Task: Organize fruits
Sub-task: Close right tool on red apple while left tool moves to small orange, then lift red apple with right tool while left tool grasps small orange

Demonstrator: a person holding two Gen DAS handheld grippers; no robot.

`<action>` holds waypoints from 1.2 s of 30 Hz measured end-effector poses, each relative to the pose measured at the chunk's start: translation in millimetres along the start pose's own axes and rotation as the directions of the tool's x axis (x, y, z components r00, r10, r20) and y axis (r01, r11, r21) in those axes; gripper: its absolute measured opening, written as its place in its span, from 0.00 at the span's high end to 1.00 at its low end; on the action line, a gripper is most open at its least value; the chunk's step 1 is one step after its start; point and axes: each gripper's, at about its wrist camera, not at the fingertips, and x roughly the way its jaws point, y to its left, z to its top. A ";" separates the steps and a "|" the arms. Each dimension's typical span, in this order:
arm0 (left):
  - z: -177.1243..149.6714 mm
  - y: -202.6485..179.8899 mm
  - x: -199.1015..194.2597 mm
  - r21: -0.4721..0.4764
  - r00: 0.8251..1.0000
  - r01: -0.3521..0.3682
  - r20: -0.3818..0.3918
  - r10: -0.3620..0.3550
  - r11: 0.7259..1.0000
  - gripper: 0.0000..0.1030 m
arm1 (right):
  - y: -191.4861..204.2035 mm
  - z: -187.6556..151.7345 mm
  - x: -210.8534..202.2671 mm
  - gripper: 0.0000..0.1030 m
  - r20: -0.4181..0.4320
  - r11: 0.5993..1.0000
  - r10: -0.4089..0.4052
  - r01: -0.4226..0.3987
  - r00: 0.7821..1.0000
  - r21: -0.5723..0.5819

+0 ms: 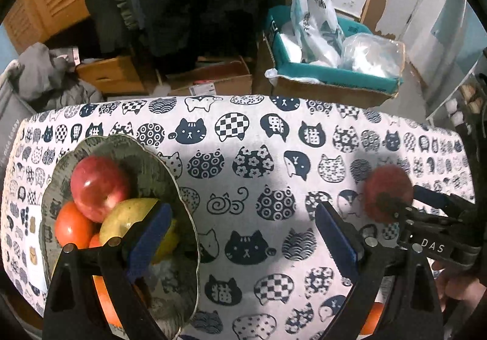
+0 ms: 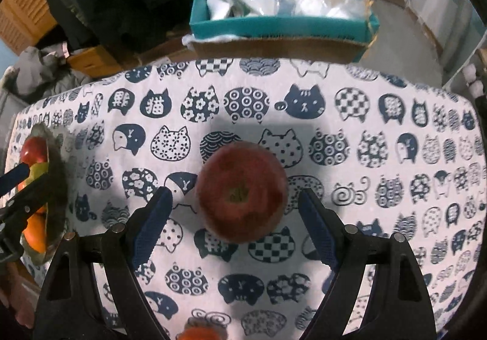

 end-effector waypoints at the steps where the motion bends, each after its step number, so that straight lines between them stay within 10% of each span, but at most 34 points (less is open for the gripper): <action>1: 0.7 -0.6 3.2 0.006 1.000 -0.006 -0.004 0.006 1.000 0.07 | -0.3 0.0 3.7 0.19 -0.006 1.000 -0.004 0.004 1.000 0.002; 17: -1.7 -3.0 14.1 -0.002 0.999 0.014 -0.029 -0.014 1.000 0.07 | -6.1 -2.1 25.5 0.31 -0.043 1.000 -0.007 0.008 0.999 0.027; 36: -46.7 -41.2 -24.1 0.077 0.993 0.110 -0.048 -0.107 0.991 0.19 | -36.4 -62.8 -64.3 0.31 0.064 0.997 -0.028 0.023 0.998 0.080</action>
